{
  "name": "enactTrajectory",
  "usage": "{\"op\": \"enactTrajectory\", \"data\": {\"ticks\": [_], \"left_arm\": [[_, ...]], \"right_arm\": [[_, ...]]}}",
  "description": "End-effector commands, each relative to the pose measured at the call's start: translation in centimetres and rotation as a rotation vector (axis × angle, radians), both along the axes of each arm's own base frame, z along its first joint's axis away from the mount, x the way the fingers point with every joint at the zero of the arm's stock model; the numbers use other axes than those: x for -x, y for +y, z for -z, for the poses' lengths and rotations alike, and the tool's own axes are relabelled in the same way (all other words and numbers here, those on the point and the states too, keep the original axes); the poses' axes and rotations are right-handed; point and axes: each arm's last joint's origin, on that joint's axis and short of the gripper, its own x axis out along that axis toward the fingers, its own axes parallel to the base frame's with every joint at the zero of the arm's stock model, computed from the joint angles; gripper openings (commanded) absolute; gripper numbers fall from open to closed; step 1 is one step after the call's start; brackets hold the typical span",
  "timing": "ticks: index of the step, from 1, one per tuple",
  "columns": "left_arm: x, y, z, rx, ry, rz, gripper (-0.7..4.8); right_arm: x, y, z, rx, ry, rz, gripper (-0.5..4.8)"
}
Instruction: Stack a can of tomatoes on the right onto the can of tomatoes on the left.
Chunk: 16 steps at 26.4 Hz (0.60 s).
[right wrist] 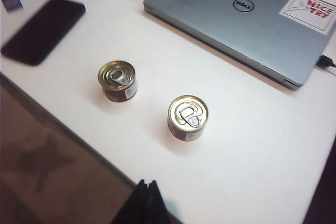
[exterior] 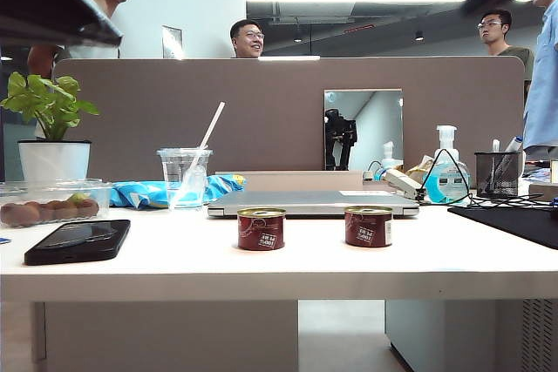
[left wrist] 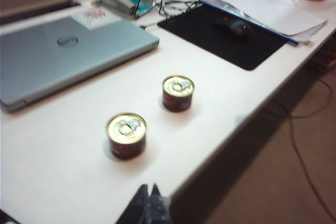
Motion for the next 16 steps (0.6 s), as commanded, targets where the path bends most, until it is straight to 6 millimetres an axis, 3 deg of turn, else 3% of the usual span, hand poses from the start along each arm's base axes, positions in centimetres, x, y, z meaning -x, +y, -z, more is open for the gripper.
{"op": "enactTrajectory", "data": {"ticks": [1,5,9,12,13,16], "left_arm": [[-0.2,0.1,-0.3,-0.001,-0.028,-0.047,-0.04],[-0.2,0.2,0.0,-0.019,-0.005,-0.073,-0.04],[0.0,0.3,0.7,-0.055,0.065,-0.072,-0.04],[0.0,0.3,0.7,-0.054,0.063,-0.072,-0.04],[-0.1,0.3,0.7,-0.054,0.062,-0.072,-0.04],[-0.1,0.3,0.6,-0.055,0.061,-0.077,-0.04]], "right_arm": [[-2.1,1.8,0.8,0.066,-0.048,-0.008,1.36],[-5.2,3.3,2.9,0.098,-0.046,-0.033,2.05],[-9.3,4.9,6.2,0.116,-0.005,-0.033,2.86],[-11.4,5.9,7.6,0.134,0.042,-0.039,3.3],[-12.7,6.4,8.4,0.148,0.071,-0.038,3.73],[-14.6,7.3,9.2,0.159,0.09,-0.036,4.04]]}}
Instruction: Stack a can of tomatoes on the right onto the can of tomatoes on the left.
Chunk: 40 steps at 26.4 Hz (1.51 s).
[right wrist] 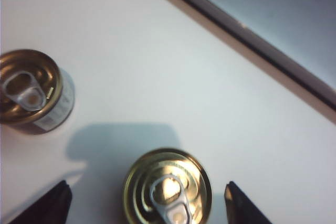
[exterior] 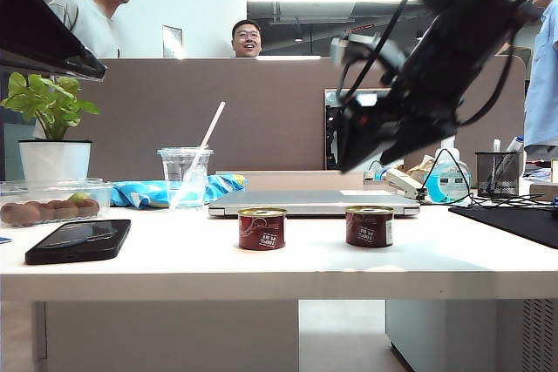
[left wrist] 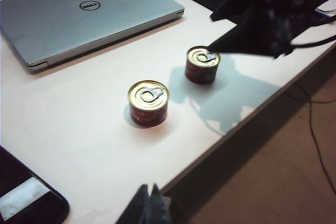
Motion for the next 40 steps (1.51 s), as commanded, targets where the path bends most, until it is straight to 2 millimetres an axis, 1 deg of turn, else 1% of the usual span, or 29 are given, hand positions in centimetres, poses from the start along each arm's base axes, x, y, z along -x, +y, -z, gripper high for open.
{"op": "enactTrajectory", "data": {"ticks": [1,3,6,11,16,24,25,26,27,28,30,31,33,37,40], "left_arm": [[-0.1,0.0,-0.3,0.004,-0.02,-0.005,-0.04],[-0.1,0.0,-0.3,0.004,-0.019,-0.003,-0.04],[-0.1,0.0,-0.3,0.004,-0.019,-0.004,-0.04],[-0.1,0.0,-0.3,0.004,-0.019,-0.004,-0.04],[-0.1,0.0,-0.3,0.004,-0.02,-0.004,-0.04],[-0.1,0.0,-0.3,0.004,-0.019,-0.004,-0.04],[-0.1,0.0,-0.3,0.004,-0.019,-0.004,-0.04],[-0.1,0.0,-0.3,0.004,-0.019,-0.004,-0.04],[-0.1,0.0,-0.3,0.004,-0.019,-0.004,-0.04],[-0.1,0.0,-0.3,0.004,-0.019,-0.004,-0.04],[-0.1,0.0,-0.3,0.004,-0.019,-0.004,-0.04],[-0.1,0.0,-0.3,0.004,-0.019,-0.004,-0.04],[-0.1,0.0,-0.3,0.004,-0.019,-0.004,-0.04],[-0.1,0.0,-0.3,0.004,-0.02,-0.004,-0.04],[-0.1,0.0,-0.3,0.004,-0.019,-0.004,-0.04]], "right_arm": [[-1.7,0.8,0.2,0.001,-0.002,-0.002,4.07],[-2.5,1.2,0.6,0.006,0.003,0.002,4.11],[-3.0,1.3,1.2,0.019,0.014,0.01,4.19],[-3.1,1.2,2.6,0.053,0.072,0.022,4.24],[-3.0,1.0,3.2,0.07,0.112,0.024,4.24],[-3.1,1.0,4.7,0.096,0.17,0.026,4.21],[-3.2,1.0,4.8,0.096,0.17,0.026,4.16],[-3.2,1.0,4.8,0.096,0.168,0.026,3.99],[-3.2,1.0,4.8,0.093,0.162,0.026,3.45],[-3.3,1.0,4.7,0.091,0.158,0.026,3.26],[-3.3,1.0,4.7,0.088,0.151,0.027,3.22],[-3.3,1.1,4.7,0.087,0.148,0.026,3.08],[-3.4,1.1,4.6,0.084,0.142,0.026,2.43],[-3.5,1.1,4.5,0.078,0.127,0.027,2.41],[-3.8,1.2,4.0,0.069,0.108,0.027,2.37]]}}
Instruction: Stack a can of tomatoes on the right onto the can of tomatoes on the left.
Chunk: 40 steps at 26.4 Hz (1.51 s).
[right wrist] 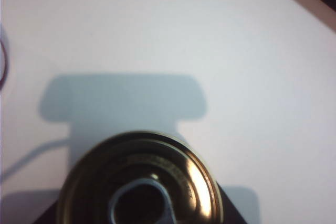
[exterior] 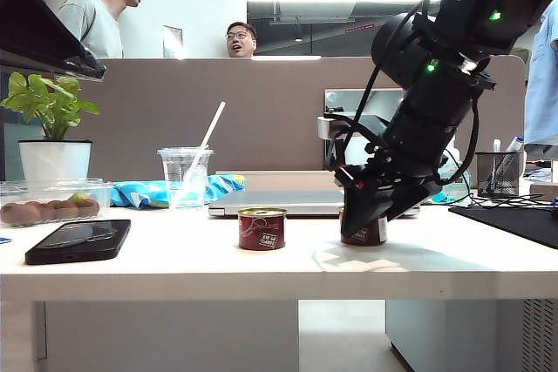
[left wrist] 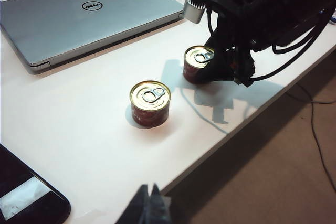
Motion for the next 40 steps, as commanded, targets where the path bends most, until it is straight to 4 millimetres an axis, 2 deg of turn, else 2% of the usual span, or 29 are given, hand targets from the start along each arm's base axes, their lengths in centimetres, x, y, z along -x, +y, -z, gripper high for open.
{"op": "enactTrajectory", "data": {"ticks": [1,8,12,14,19,21,27,40], "left_arm": [[0.0,0.0,-0.3,0.005,-0.018,0.001,-0.04],[-0.1,0.0,-0.3,0.005,-0.019,0.001,-0.04],[-0.1,0.0,-0.3,0.005,-0.019,0.001,-0.04],[-0.1,0.0,-0.3,0.005,-0.018,0.001,-0.04],[-0.1,0.0,-0.3,0.006,-0.019,0.001,-0.04],[-0.1,0.0,-0.3,0.006,-0.018,0.001,-0.04],[-0.1,0.0,-0.3,0.006,-0.018,0.001,-0.04],[-0.1,0.0,-0.3,0.005,-0.019,0.001,-0.04]], "right_arm": [[-0.6,0.3,-1.4,-0.021,-0.042,-0.002,2.38],[-1.0,1.8,-4.9,-0.031,-0.019,-0.047,2.38],[-0.4,4.4,-6.9,-0.075,-0.06,-0.132,2.38],[0.6,6.6,-7.4,-0.088,-0.081,-0.193,2.38],[1.6,9.0,-7.3,-0.104,-0.111,-0.254,2.38],[1.3,9.5,-6.6,-0.108,-0.121,-0.259,2.38],[1.0,9.7,-4.8,-0.071,-0.07,-0.25,2.38],[0.4,9.4,-3.3,-0.029,-0.043,-0.217,2.38]]}}
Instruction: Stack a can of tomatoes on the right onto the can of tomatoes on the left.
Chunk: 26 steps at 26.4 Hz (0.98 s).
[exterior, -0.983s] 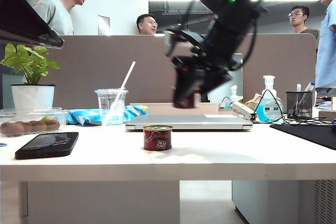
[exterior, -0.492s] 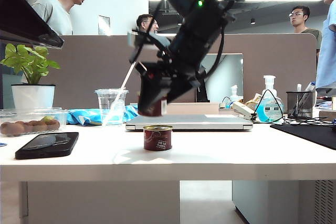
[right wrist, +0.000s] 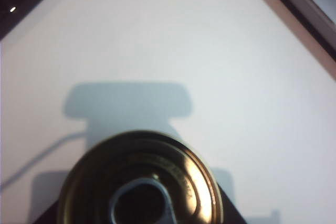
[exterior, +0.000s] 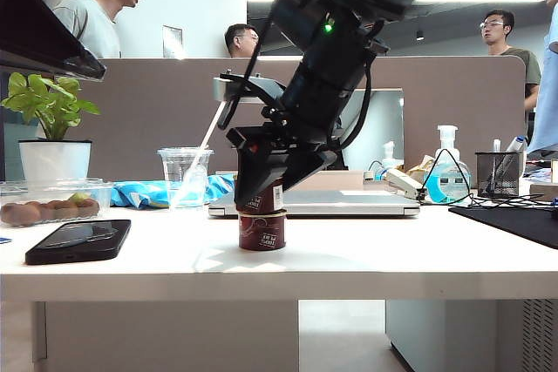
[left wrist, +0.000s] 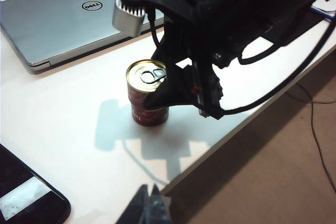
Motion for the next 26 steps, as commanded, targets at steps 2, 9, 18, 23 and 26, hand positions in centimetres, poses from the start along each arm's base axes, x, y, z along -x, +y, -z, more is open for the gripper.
{"op": "enactTrajectory", "data": {"ticks": [2,9,18,23,26], "left_arm": [[-0.1,0.0,-0.3,0.005,-0.018,0.001,-0.04],[-0.1,0.0,-0.3,0.005,-0.019,0.001,-0.04],[-0.1,0.0,-0.4,0.006,-0.032,-0.013,-0.04],[-0.2,0.0,-0.7,0.02,-0.061,-0.014,-0.04],[-0.3,-0.1,-1.1,0.04,-0.102,-0.014,-0.04]], "right_arm": [[-0.2,0.0,0.2,0.004,-0.001,0.006,2.38],[-0.1,-0.1,0.6,0.011,0.034,-0.006,3.56],[0.3,-0.3,-0.9,-0.009,0.013,-0.01,4.79],[1.3,-0.7,-3.3,-0.027,-0.018,-0.013,4.79],[2.5,-1.3,-5.6,-0.022,-0.046,-0.001,4.79]]}}
